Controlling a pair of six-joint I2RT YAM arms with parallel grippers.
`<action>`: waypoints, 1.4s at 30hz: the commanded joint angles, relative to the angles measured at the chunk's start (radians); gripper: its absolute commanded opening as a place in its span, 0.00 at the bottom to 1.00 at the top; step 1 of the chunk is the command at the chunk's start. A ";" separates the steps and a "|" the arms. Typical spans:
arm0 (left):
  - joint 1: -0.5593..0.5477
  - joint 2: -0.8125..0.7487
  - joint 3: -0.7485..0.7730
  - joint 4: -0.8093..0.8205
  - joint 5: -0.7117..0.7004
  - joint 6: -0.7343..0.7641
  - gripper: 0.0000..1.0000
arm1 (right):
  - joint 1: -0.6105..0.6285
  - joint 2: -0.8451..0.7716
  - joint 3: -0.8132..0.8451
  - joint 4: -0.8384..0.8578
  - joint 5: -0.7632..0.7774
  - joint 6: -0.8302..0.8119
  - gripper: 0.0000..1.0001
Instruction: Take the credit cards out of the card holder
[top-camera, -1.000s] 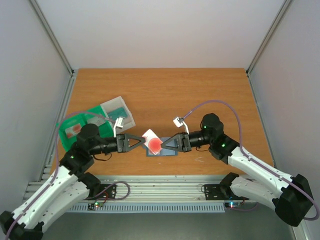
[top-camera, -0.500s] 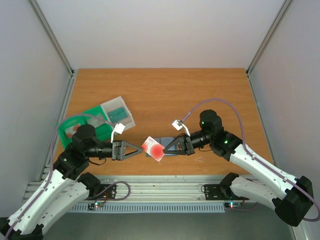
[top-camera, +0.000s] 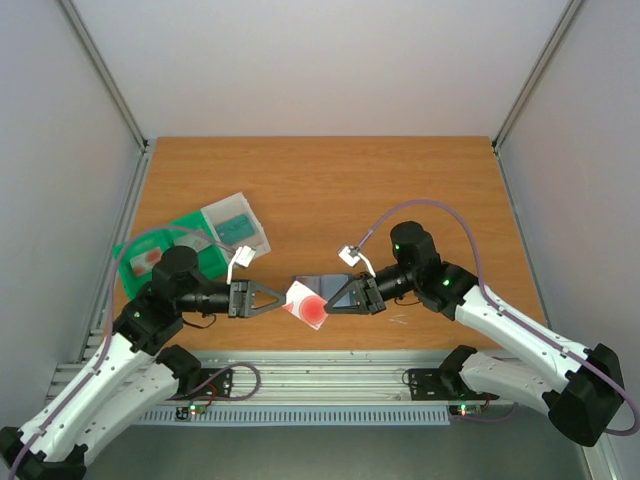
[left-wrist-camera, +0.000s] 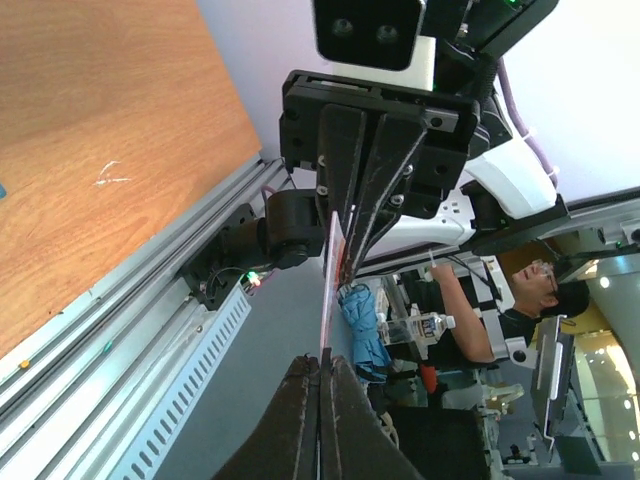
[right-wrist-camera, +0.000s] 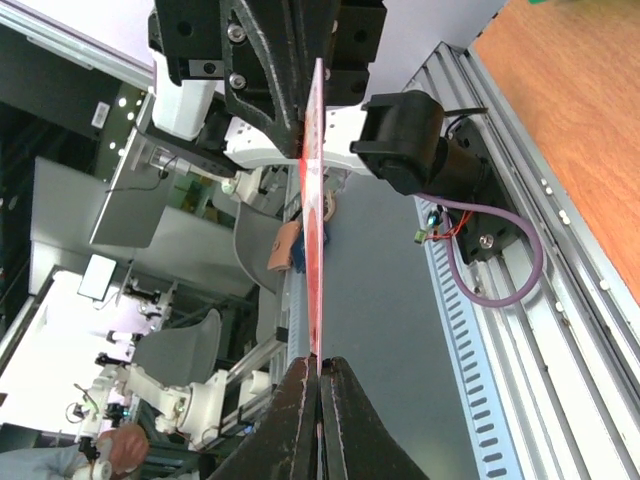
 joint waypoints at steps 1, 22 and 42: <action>0.000 -0.025 -0.007 0.017 -0.021 0.016 0.00 | 0.009 -0.010 0.024 -0.033 0.012 -0.029 0.05; 0.037 0.140 0.087 -0.212 -0.359 0.187 0.00 | 0.008 -0.125 0.049 -0.270 0.446 -0.054 0.98; 0.714 0.338 0.284 -0.554 -0.375 0.388 0.00 | 0.008 -0.097 0.049 -0.252 0.454 -0.031 0.99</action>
